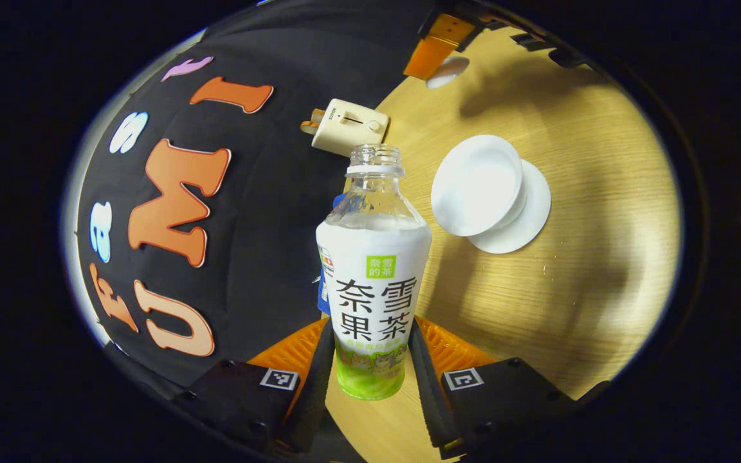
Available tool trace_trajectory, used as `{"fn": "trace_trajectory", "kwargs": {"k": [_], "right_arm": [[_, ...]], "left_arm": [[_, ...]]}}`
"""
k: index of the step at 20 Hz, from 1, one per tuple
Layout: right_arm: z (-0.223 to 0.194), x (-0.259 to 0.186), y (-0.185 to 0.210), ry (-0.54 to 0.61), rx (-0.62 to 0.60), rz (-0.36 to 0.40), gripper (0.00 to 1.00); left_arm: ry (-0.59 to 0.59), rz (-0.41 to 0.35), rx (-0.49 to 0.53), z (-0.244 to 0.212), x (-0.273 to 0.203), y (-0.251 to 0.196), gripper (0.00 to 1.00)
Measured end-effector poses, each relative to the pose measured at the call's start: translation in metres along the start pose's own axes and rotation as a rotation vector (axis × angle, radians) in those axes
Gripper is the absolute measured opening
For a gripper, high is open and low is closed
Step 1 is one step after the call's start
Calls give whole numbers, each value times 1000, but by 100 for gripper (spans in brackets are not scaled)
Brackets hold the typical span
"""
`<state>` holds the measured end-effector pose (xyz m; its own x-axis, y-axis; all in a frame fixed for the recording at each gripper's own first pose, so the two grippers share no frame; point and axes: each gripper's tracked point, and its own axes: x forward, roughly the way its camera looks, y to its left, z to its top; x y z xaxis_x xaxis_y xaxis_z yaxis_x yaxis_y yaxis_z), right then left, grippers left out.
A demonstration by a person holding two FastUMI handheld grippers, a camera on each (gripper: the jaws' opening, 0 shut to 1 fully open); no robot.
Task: Open the teacup lid with one hand, grasp the water bottle and pour water into the teacup with the other hand; after pouring, place the water bottle on the coaster and then close the teacup lid.
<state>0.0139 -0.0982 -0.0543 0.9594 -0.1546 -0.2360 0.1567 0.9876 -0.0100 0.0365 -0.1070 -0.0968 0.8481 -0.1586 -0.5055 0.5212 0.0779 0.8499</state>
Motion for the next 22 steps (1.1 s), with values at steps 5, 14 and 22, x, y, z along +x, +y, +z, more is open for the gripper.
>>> {"fn": "trace_trajectory", "kwargs": {"k": [5,14,22], "right_arm": [[0,-2,0,0,1,4,19],[-1,-1,3,7,-6,8,19],[-3,-1,3,13,-7,9,19]], "left_arm": [[42,-9,127,-9,4,8,67],[50,-12,332,-3,3,18,67],[75,-1,532,-1,3,30,67]]}}
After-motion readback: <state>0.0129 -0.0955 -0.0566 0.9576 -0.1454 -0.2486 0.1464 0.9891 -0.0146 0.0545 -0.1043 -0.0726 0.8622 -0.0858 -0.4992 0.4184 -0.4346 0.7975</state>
